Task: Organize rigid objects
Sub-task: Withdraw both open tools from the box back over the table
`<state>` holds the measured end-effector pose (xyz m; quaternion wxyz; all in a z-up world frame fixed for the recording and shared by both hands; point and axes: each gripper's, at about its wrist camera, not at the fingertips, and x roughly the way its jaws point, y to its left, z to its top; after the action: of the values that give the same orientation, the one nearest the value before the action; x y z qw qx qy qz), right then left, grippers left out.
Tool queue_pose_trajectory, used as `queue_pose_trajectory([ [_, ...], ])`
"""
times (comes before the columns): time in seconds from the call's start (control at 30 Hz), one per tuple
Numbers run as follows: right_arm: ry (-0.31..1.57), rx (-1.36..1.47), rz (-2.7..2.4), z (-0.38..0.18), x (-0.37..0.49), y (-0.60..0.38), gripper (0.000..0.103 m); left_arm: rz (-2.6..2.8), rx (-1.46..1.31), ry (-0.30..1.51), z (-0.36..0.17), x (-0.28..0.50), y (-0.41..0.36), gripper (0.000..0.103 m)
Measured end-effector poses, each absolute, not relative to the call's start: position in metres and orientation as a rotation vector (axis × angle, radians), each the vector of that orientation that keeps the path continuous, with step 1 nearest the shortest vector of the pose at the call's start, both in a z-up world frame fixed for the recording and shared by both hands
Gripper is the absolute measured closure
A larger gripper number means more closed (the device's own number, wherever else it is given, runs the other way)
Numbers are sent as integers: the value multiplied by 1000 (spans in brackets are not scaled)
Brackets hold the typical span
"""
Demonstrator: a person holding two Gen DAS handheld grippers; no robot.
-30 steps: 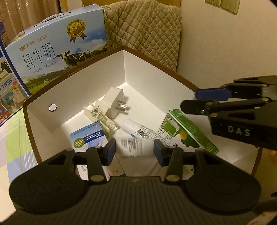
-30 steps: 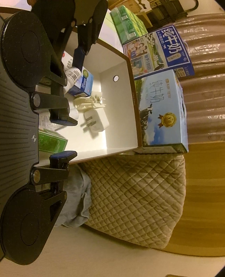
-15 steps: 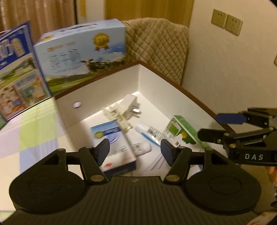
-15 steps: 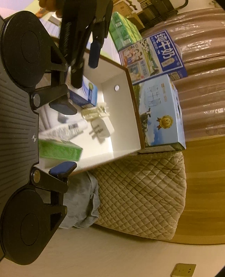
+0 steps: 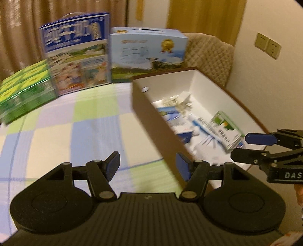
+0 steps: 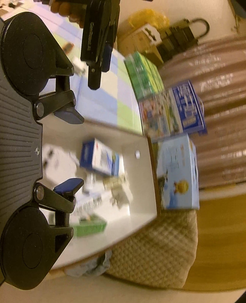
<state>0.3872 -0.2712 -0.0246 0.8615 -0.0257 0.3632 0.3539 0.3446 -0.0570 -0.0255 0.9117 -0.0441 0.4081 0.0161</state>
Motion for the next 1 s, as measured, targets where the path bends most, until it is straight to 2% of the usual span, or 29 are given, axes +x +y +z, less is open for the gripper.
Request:
queue_pose_trajectory([
  [0.5,857,-137,946,-60,301,-165,42,247,-207,941,-64,233,46,42],
  [1.0,892,-272,1061,-116,273,-64,42,365,-287,995,-99,193,129,42],
])
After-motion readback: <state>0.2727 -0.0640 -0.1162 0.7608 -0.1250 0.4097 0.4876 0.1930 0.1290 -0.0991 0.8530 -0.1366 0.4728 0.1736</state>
